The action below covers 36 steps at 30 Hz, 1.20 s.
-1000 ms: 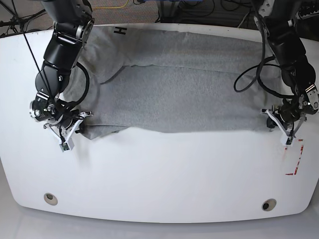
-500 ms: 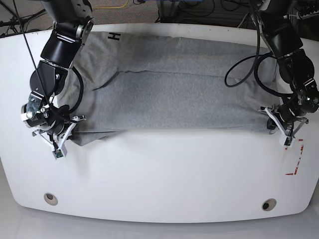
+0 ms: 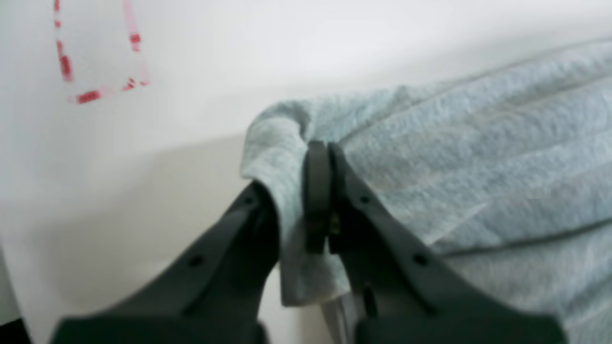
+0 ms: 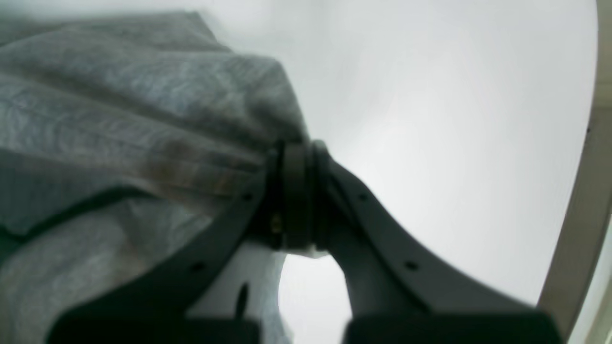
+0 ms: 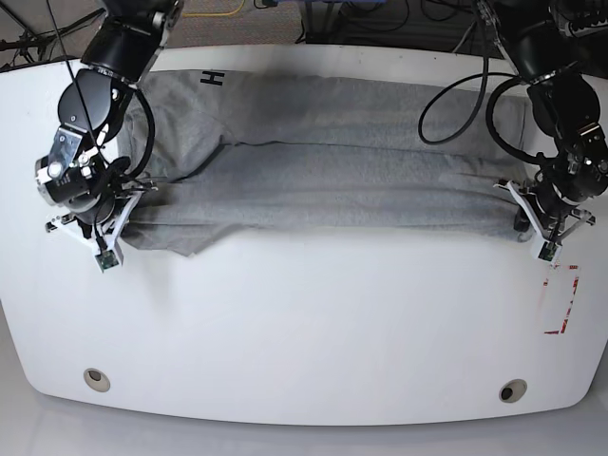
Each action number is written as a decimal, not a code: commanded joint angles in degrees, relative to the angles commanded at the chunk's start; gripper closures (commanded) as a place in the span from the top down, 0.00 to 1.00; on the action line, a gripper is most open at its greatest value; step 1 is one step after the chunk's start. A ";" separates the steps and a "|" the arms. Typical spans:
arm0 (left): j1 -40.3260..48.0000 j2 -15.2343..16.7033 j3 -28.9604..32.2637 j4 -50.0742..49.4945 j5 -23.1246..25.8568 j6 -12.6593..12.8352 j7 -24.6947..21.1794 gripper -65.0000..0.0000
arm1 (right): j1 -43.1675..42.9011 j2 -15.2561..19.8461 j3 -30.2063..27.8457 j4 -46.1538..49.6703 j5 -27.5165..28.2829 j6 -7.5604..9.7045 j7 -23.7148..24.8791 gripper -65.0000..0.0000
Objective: Fold the T-shirt properly
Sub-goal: 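Lift the hem with both grippers and fold it over toward the collar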
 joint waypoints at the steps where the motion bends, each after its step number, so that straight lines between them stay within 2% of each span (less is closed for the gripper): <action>1: 0.70 0.00 0.00 0.53 0.00 0.00 0.00 0.00 | -1.05 -0.18 0.00 1.14 0.00 0.00 -0.70 0.00; 5: 3.43 0.00 -0.09 2.55 0.00 0.00 0.00 0.00 | -4.13 -0.62 0.00 3.78 0.00 0.00 -2.02 0.00; 18: 12.57 -0.26 -0.18 4.31 0.00 0.00 0.00 0.00 | -13.45 -4.04 0.09 5.27 0.00 0.00 -2.11 0.00; 25: 15.91 -0.35 -1.32 4.22 0.00 0.00 -0.09 0.00 | -16.09 -4.31 0.09 5.27 0.00 0.00 -2.11 0.00; 34: 18.81 -0.35 -0.88 4.04 0.18 0.00 -0.09 0.00 | -18.55 -5.36 0.09 4.92 -0.09 0.00 0.09 0.01; 35: 18.99 -0.35 -0.88 4.04 0.18 0.00 -0.09 0.01 | -18.64 -5.54 0.09 4.84 -0.26 0.00 0.26 0.01; 36: 19.08 -0.35 -0.53 3.96 0.26 0.00 -0.09 0.07 | -18.64 -5.98 0.18 4.84 -0.53 0.00 0.35 0.03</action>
